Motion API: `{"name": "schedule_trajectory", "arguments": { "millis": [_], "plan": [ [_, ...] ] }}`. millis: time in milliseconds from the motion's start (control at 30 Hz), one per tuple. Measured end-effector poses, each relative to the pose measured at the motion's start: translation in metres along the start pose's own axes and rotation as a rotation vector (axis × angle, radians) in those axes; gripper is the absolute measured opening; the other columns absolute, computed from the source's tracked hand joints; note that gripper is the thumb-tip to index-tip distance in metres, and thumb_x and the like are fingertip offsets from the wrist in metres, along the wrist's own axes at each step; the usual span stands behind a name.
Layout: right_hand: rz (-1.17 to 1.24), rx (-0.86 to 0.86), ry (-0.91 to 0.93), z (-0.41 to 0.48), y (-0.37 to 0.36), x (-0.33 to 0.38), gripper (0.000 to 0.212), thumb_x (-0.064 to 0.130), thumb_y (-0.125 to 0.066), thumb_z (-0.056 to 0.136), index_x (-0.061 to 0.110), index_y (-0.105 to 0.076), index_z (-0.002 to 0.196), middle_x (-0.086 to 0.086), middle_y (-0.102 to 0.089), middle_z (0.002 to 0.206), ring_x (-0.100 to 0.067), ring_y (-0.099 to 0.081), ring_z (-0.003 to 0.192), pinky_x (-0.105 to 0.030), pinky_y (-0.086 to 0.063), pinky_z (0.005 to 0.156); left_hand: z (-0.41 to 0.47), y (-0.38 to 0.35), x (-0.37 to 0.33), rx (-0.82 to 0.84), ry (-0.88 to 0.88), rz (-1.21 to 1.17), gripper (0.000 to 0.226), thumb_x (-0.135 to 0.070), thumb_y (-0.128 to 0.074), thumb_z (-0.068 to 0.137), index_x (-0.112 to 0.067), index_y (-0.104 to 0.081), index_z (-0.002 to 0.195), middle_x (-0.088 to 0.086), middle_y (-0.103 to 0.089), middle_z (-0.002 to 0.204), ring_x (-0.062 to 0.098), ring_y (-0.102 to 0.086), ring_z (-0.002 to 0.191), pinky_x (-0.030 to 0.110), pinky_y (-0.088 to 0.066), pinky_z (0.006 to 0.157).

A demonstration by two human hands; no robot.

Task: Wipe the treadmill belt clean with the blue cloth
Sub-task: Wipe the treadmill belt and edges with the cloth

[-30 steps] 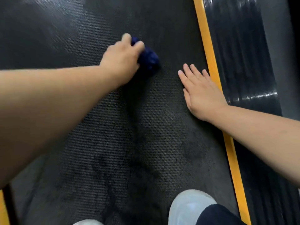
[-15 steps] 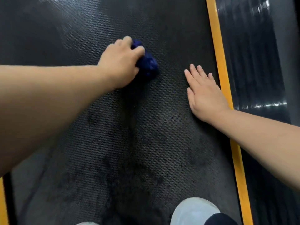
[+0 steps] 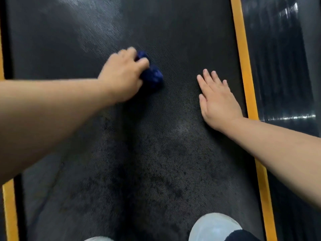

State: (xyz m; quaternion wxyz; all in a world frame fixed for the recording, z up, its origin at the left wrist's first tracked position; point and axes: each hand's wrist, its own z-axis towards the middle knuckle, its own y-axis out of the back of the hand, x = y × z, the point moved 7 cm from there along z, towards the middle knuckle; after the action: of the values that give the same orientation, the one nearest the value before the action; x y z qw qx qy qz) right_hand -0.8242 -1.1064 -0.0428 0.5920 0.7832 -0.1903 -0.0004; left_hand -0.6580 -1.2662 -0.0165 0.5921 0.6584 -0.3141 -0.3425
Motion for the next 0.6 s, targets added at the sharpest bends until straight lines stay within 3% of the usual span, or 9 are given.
{"name": "schedule_trajectory", "arguments": {
  "millis": [100, 167, 233, 300, 367, 433, 467, 533, 600],
  "plan": [
    [-0.007, -0.006, 0.001, 0.004, 0.006, 0.004, 0.053, 0.024, -0.031, 0.100, 0.015, -0.018, 0.150, -0.005, -0.011, 0.159, -0.024, -0.005, 0.147, -0.042, -0.006, 0.117, -0.078, -0.012, -0.062, 0.138, -0.350, -0.098, 0.027, -0.028, -0.047, 0.070, -0.014, -0.061, 0.088, 0.016, -0.051, 0.080, 0.034, -0.051, 0.067, 0.037, -0.039, 0.057],
    [0.002, -0.023, 0.011, 0.009, 0.010, 0.012, 0.052, 0.023, -0.033, 0.100, 0.014, -0.020, 0.150, -0.006, -0.013, 0.159, -0.025, -0.007, 0.146, -0.043, -0.008, 0.117, -0.128, -0.019, -0.087, 0.222, -0.569, -0.103, 0.025, -0.027, -0.046, 0.076, -0.019, -0.066, 0.088, 0.009, -0.052, 0.076, 0.027, -0.050, 0.063, 0.032, -0.035, 0.056],
    [0.007, -0.029, 0.052, 0.012, 0.008, 0.025, 0.052, 0.023, -0.033, 0.099, 0.014, -0.021, 0.150, -0.006, -0.014, 0.159, -0.026, -0.009, 0.146, -0.043, -0.008, 0.117, -0.122, -0.021, -0.077, 0.259, -0.710, -0.059, 0.028, -0.027, -0.043, 0.082, -0.021, -0.068, 0.092, 0.008, -0.053, 0.075, 0.027, -0.052, 0.063, 0.032, -0.039, 0.056],
    [0.016, -0.032, 0.080, 0.013, 0.003, 0.036, 0.052, 0.024, -0.033, 0.099, 0.014, -0.021, 0.150, -0.006, -0.014, 0.159, -0.026, -0.008, 0.146, -0.044, -0.008, 0.117, -0.078, -0.018, -0.046, 0.171, -0.575, 0.025, 0.029, -0.030, -0.041, 0.083, -0.018, -0.065, 0.095, 0.014, -0.053, 0.077, 0.032, -0.054, 0.064, 0.035, -0.040, 0.055],
    [0.028, -0.034, 0.080, 0.012, -0.001, 0.044, 0.052, 0.024, -0.033, 0.100, 0.015, -0.021, 0.150, -0.005, -0.013, 0.159, -0.026, -0.007, 0.146, -0.043, -0.007, 0.117, -0.033, -0.005, 0.006, 0.007, -0.177, 0.030, 0.033, -0.027, -0.044, 0.078, -0.011, -0.060, 0.102, 0.022, -0.052, 0.086, 0.040, -0.054, 0.073, 0.042, -0.041, 0.060],
    [0.033, -0.034, 0.088, 0.011, -0.004, 0.048, 0.052, 0.023, -0.033, 0.100, 0.015, -0.022, 0.150, -0.005, -0.013, 0.159, -0.026, -0.008, 0.146, -0.043, -0.007, 0.117, -0.026, -0.005, 0.028, 0.003, 0.108, 0.032, 0.035, -0.023, -0.051, 0.076, -0.007, -0.056, 0.106, 0.026, -0.050, 0.094, 0.043, -0.052, 0.082, 0.046, -0.040, 0.067],
    [0.040, -0.040, 0.091, 0.011, -0.003, 0.050, 0.052, 0.022, -0.034, 0.099, 0.016, -0.023, 0.149, -0.005, -0.014, 0.159, -0.027, -0.008, 0.146, -0.044, -0.007, 0.117, -0.032, -0.007, 0.021, 0.006, 0.102, 0.029, 0.035, -0.023, -0.052, 0.074, -0.007, -0.057, 0.105, 0.025, -0.050, 0.094, 0.042, -0.052, 0.081, 0.044, -0.039, 0.066],
    [0.070, -0.058, 0.094, 0.012, 0.000, 0.054, 0.051, 0.021, -0.035, 0.099, 0.016, -0.027, 0.148, -0.005, -0.018, 0.158, -0.027, -0.011, 0.146, -0.045, -0.009, 0.116, -0.058, -0.014, -0.017, 0.033, -0.072, 0.020, 0.036, -0.028, -0.045, 0.071, -0.010, -0.060, 0.099, 0.020, -0.051, 0.088, 0.037, -0.052, 0.075, 0.039, -0.036, 0.061],
    [0.093, -0.075, 0.146, 0.011, 0.005, 0.062, 0.049, 0.023, -0.035, 0.097, 0.015, -0.034, 0.146, -0.007, -0.024, 0.156, -0.030, -0.017, 0.144, -0.048, -0.014, 0.115, -0.096, -0.021, -0.045, 0.086, -0.157, -0.029, 0.045, -0.032, -0.042, 0.069, -0.014, -0.061, 0.106, 0.016, -0.052, 0.091, 0.033, -0.051, 0.076, 0.038, -0.038, 0.062]
  ]
}}
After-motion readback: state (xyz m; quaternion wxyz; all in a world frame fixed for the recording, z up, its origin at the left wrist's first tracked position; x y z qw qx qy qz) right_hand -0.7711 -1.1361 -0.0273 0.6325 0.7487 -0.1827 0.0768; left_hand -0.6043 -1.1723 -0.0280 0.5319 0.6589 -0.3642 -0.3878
